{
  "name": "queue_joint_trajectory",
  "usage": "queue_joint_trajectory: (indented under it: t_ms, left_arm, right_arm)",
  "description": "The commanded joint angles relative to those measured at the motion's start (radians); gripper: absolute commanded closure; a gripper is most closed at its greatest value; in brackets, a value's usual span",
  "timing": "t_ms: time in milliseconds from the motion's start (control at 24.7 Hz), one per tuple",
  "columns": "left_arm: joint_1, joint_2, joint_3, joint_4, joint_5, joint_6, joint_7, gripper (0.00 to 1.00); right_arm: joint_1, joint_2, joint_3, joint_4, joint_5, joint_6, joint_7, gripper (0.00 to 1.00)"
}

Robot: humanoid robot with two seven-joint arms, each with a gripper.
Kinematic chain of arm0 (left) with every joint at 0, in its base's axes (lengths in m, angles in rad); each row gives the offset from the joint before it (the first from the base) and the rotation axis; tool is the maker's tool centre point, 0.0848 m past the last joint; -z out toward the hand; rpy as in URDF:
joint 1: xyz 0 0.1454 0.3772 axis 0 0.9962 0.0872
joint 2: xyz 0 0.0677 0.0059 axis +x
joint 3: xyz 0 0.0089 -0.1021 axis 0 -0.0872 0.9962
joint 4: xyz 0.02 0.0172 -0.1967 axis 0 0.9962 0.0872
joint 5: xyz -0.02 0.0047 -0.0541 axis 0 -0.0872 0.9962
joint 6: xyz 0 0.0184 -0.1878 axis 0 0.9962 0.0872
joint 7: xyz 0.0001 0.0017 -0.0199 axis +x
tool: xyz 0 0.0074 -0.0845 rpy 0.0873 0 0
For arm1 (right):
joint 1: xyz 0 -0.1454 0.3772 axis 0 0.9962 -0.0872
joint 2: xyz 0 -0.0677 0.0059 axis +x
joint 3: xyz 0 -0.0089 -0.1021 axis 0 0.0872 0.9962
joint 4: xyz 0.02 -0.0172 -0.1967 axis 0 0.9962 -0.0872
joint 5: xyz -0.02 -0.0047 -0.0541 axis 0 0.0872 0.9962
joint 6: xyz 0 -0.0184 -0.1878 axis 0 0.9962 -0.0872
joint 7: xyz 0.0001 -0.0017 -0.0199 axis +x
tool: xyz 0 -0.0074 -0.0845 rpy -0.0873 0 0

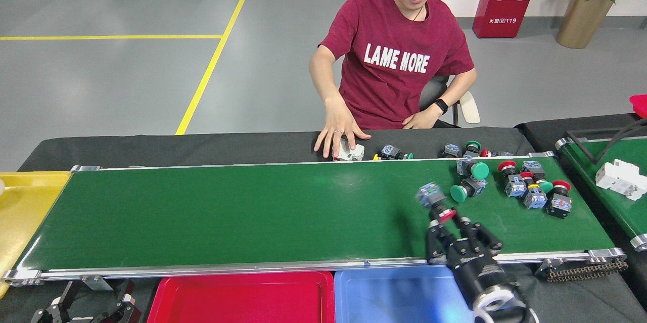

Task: Pick switch part from conveyor to tray
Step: 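Raise both grippers from the bins toward the conveyor belt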

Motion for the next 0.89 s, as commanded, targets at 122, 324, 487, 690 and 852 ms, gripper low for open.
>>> queue_joint_trajectory:
  t_ms: [122,324,487,690,852]
  left_arm:
    - [-0.001,0.018,0.003,-0.011,0.000,0.007,0.003,0.00]
    - [-0.003,0.038,0.000,-0.012,-0.002,0.005,0.003,0.00]
    - [-0.003,0.063,-0.012,-0.012,0.000,0.002,0.005,0.00]
    - [-0.027,0.081,-0.052,-0.012,0.002,-0.122,0.005,0.00]
    - [-0.125,0.075,-0.096,-0.012,0.000,-0.222,-0.014,0.00]
  right_arm:
    - [0.057,0.032,0.079,-0.023,-0.007,-0.294,0.033,0.94]
    - [0.075,0.040,0.082,-0.036,-0.010,-0.322,0.080,0.00]
    - [0.063,0.067,0.059,-0.059,-0.010,-0.312,0.076,0.00]
    - [0.026,0.138,-0.167,-0.068,-0.011,-0.239,0.070,0.01]
    - [-0.003,0.135,-0.311,-0.063,-0.010,-0.085,-0.005,0.00]
